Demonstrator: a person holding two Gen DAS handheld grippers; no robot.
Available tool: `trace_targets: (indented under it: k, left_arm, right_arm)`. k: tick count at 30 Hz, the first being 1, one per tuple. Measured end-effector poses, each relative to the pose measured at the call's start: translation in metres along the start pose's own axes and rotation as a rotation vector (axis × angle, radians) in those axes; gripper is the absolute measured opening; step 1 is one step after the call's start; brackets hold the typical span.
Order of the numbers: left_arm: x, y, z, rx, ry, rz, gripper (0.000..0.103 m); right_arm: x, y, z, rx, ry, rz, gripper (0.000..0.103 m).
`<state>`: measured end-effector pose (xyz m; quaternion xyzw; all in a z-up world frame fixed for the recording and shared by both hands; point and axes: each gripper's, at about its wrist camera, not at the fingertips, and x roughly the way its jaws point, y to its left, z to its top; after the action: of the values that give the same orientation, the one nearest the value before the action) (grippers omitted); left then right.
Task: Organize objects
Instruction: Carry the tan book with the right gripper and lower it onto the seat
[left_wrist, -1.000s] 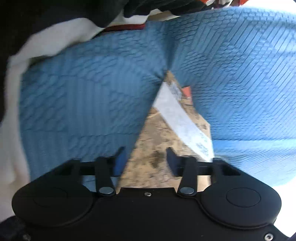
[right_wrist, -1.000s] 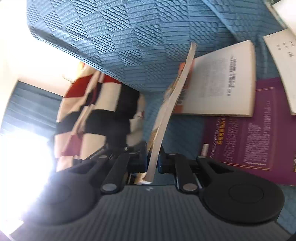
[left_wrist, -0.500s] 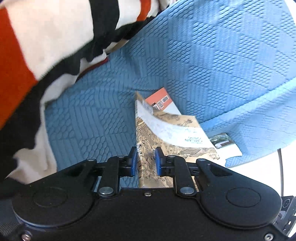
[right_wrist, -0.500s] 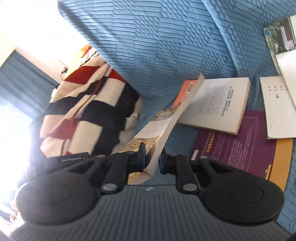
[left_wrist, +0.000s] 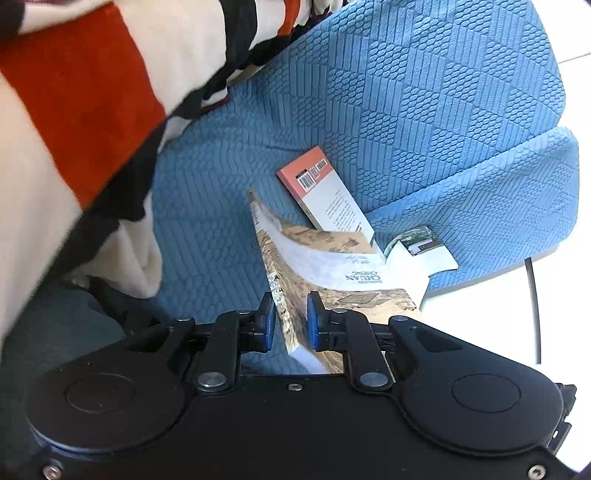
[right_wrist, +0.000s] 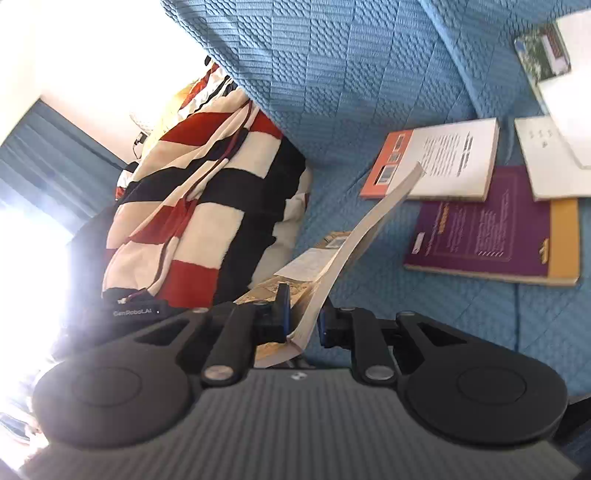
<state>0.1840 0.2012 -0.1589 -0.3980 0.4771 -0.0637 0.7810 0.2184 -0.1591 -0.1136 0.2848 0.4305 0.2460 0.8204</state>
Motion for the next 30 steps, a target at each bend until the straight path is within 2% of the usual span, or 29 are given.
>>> trace_targets:
  k: [5,9,12,16,22,28,30]
  left_arm:
    - [-0.015,0.001,0.009,0.019,-0.008,-0.02,0.016]
    - [-0.008,0.004,0.022,0.041,-0.007,-0.029,0.016]
    - [0.007,0.009,0.028,0.06,0.019,0.022,0.016]
    - [0.025,0.013,0.029,0.089,0.059,0.086,0.017]
    - [0.036,0.017,0.02,0.14,0.102,0.164,0.02]
    - [0.053,0.027,0.003,0.156,0.154,0.253,0.023]
    - [0.057,0.026,-0.003,0.201,0.159,0.287,0.022]
  right_arm:
    - [0.011,0.007,-0.001,0.012,-0.015,0.034,0.018]
    - [0.022,0.005,0.005,0.008,-0.046,0.062,0.018]
    - [0.038,-0.002,0.004,-0.005,-0.041,0.046,0.018]
    - [0.06,-0.013,-0.001,0.01,0.018,0.007,0.018]
    - [0.072,-0.021,-0.019,0.017,0.06,-0.041,0.019]
    - [0.089,-0.027,-0.042,-0.044,0.142,-0.13,0.019]
    - [0.092,-0.032,-0.046,-0.032,0.154,-0.152,0.019]
